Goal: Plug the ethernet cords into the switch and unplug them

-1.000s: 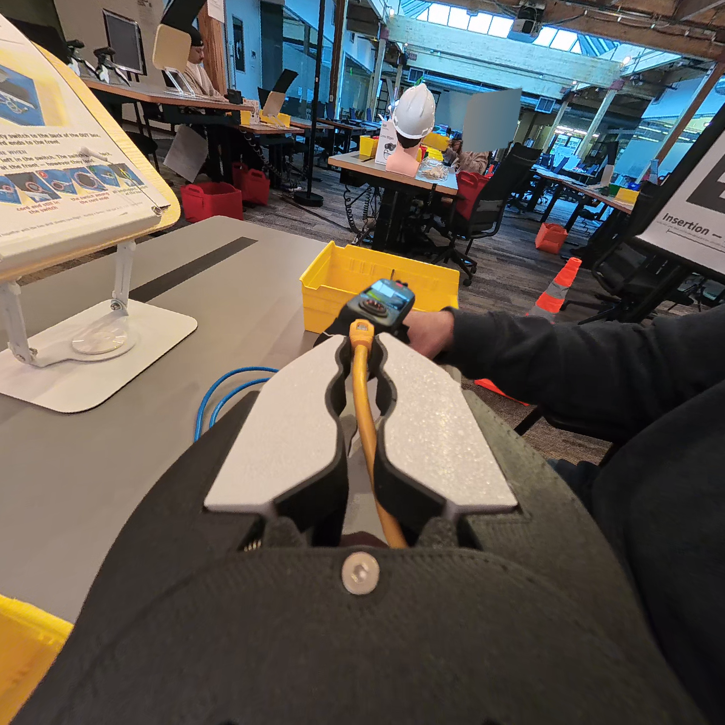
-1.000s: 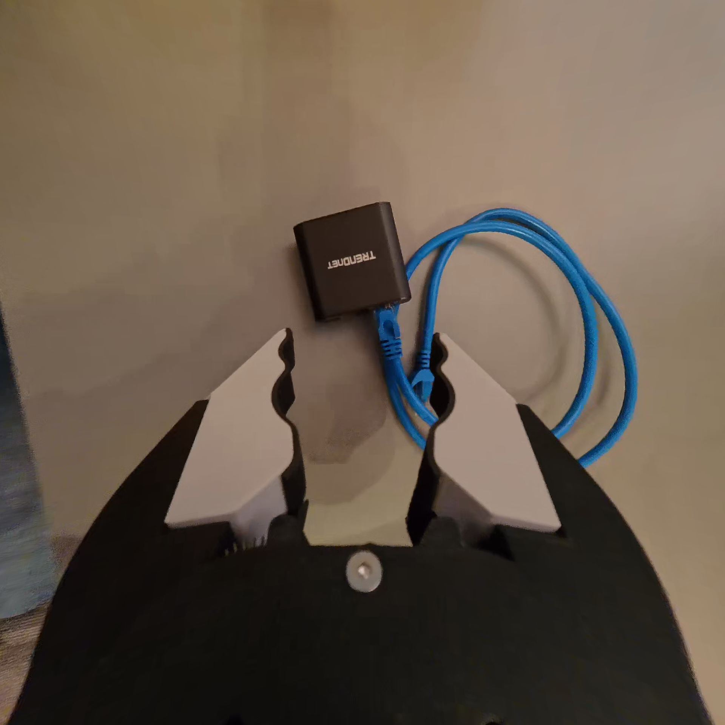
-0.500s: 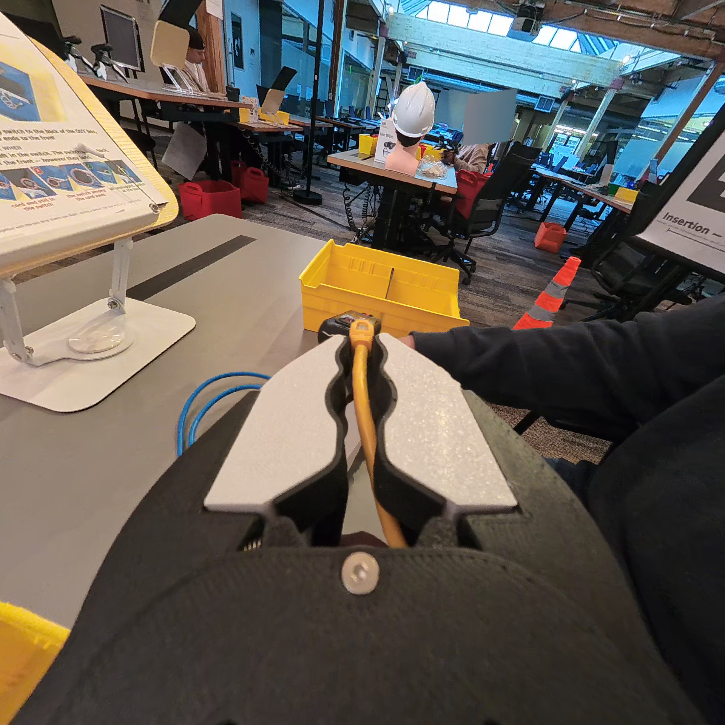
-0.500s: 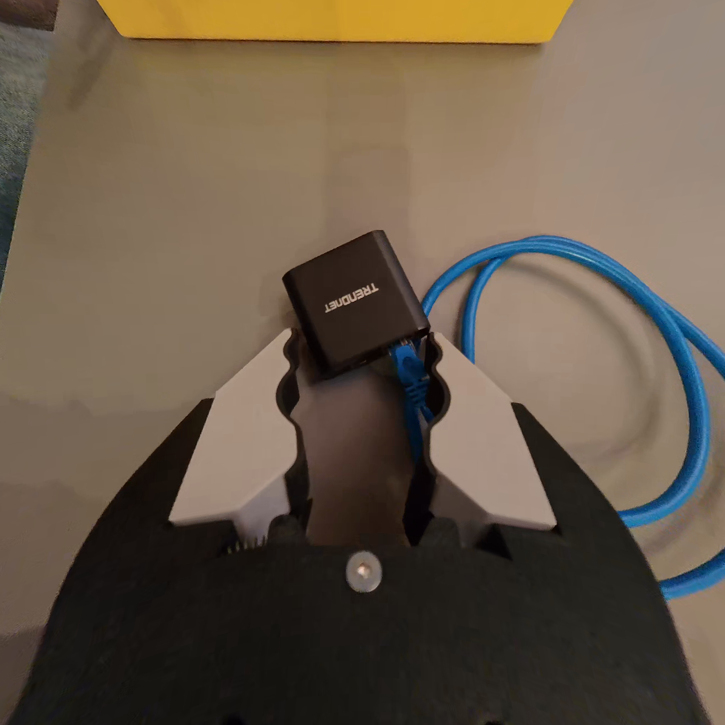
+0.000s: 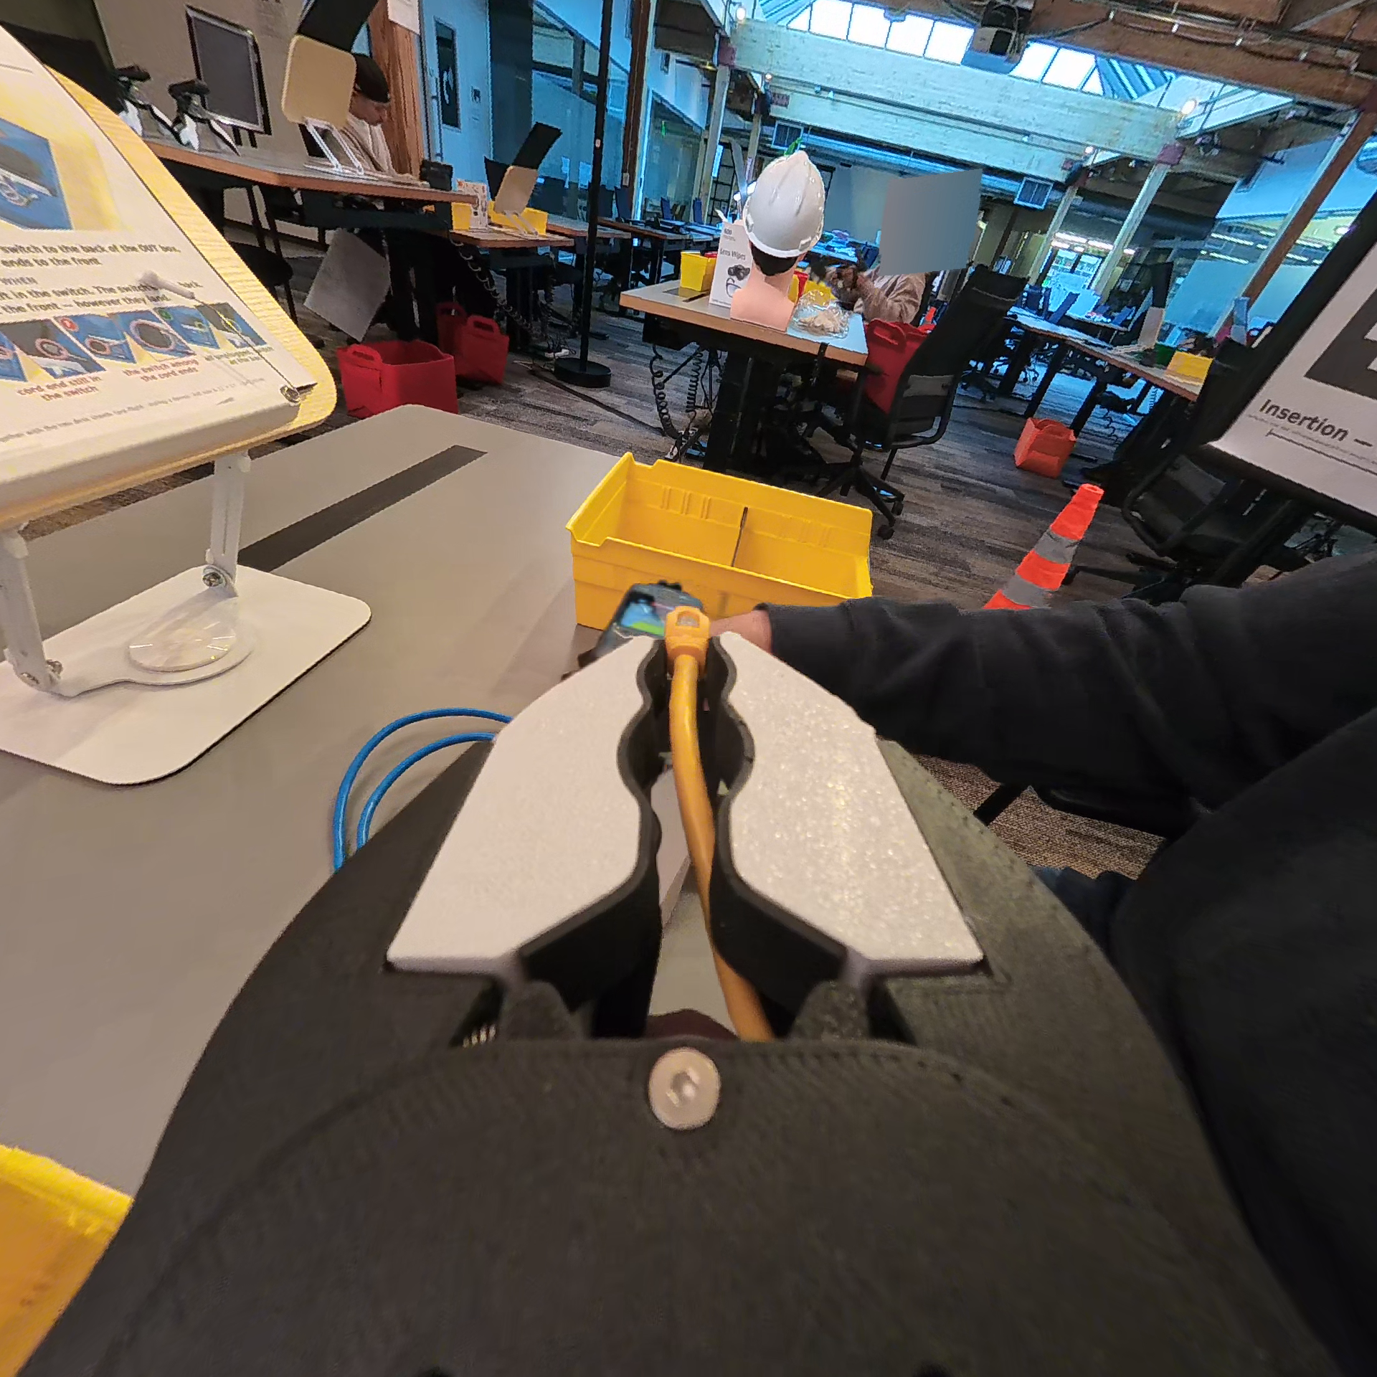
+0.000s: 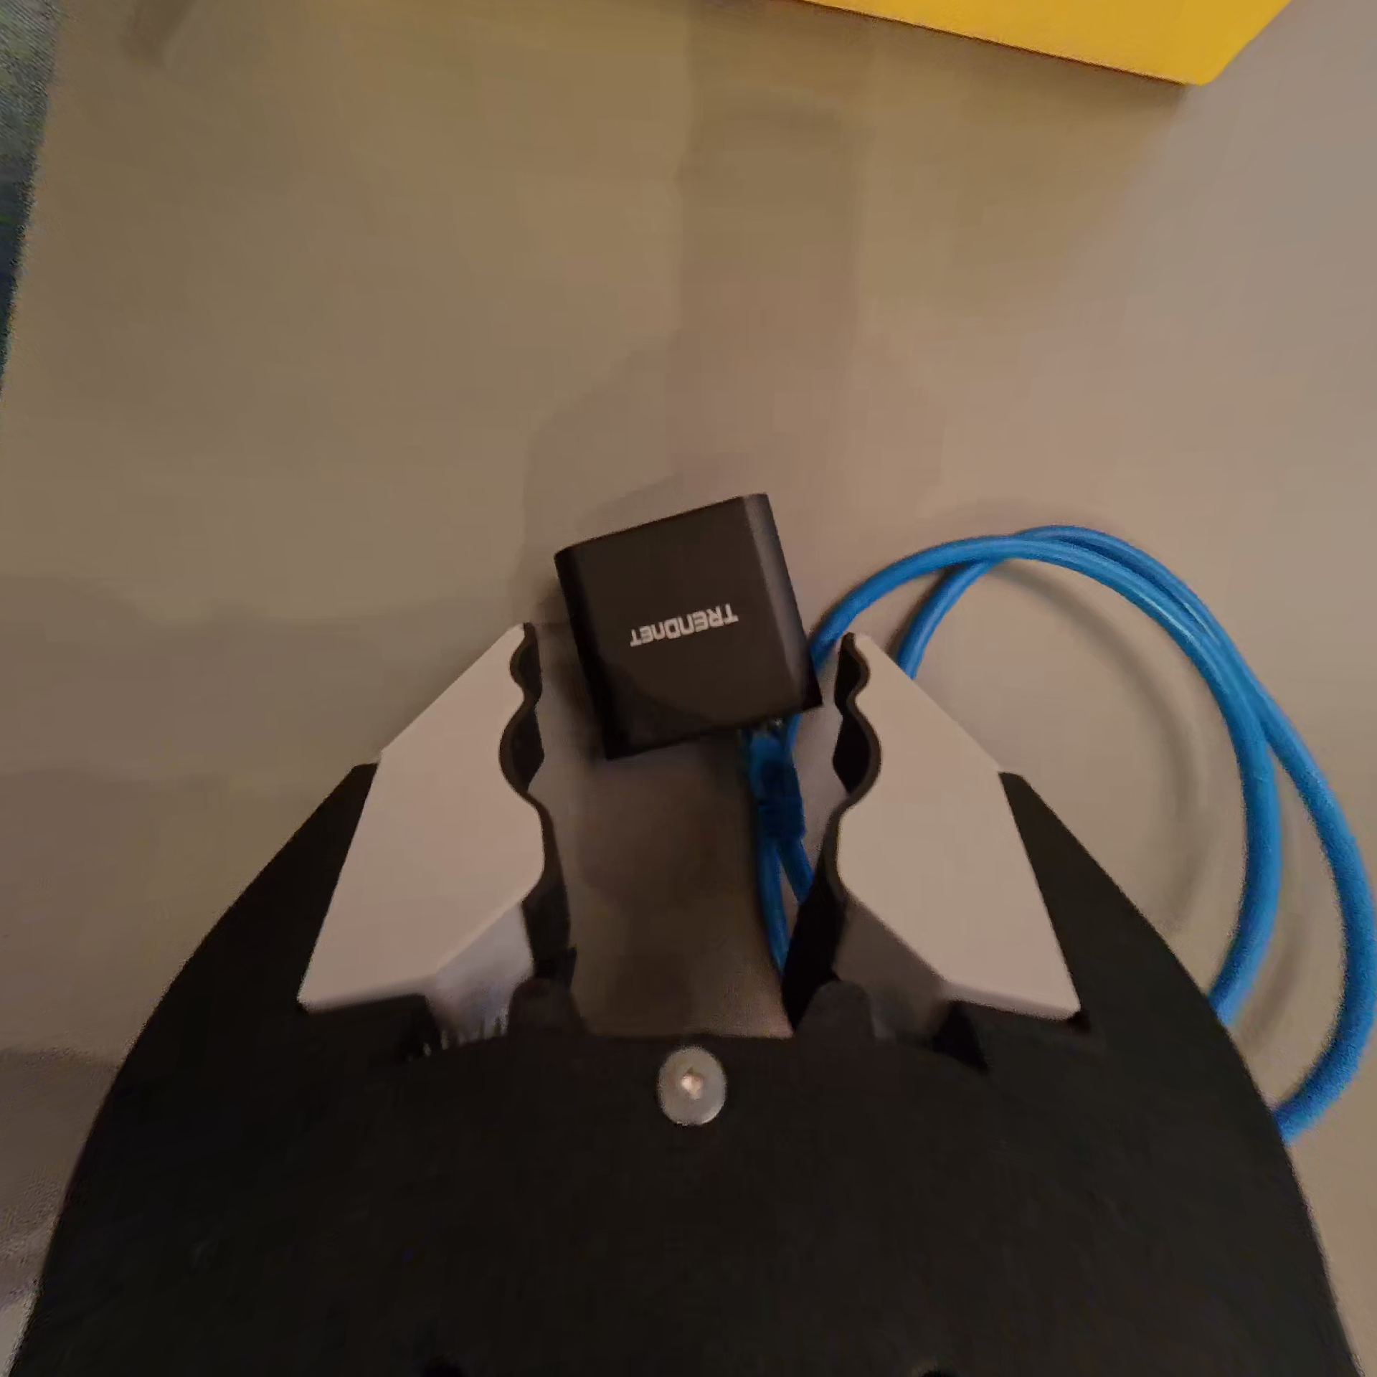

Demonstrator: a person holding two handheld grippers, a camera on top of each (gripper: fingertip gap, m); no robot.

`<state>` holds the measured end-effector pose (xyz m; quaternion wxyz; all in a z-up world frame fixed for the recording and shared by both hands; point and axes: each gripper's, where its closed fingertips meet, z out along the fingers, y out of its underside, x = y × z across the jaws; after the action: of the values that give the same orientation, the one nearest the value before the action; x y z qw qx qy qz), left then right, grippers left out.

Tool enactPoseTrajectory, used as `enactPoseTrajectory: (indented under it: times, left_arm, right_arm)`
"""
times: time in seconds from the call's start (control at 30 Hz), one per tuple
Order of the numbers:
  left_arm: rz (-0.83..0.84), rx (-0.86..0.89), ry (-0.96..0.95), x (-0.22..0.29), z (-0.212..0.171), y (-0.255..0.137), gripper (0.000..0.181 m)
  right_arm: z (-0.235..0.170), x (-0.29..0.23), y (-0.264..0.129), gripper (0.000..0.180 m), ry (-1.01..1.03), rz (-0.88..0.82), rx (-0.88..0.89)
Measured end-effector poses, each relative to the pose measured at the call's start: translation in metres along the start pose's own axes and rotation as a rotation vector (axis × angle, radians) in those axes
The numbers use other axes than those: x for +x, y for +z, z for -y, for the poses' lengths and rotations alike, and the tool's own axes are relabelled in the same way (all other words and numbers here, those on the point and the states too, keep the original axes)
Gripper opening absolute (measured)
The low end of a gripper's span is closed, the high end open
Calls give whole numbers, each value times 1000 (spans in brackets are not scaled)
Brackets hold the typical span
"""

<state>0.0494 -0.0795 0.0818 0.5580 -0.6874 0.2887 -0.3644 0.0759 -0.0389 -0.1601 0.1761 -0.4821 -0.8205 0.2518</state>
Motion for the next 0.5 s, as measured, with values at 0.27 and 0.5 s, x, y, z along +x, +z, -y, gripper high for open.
enactPoseTrajectory:
  times: [0.27,0.5]
  left_arm:
    - [12,-3,13,-2,2,-6,10]
    - [31,-12,25,-5,2,-8,10]
  right_arm:
    - [4,0,-1,63,86,69,93]
    - [24,0,-38,62,232,134,304]
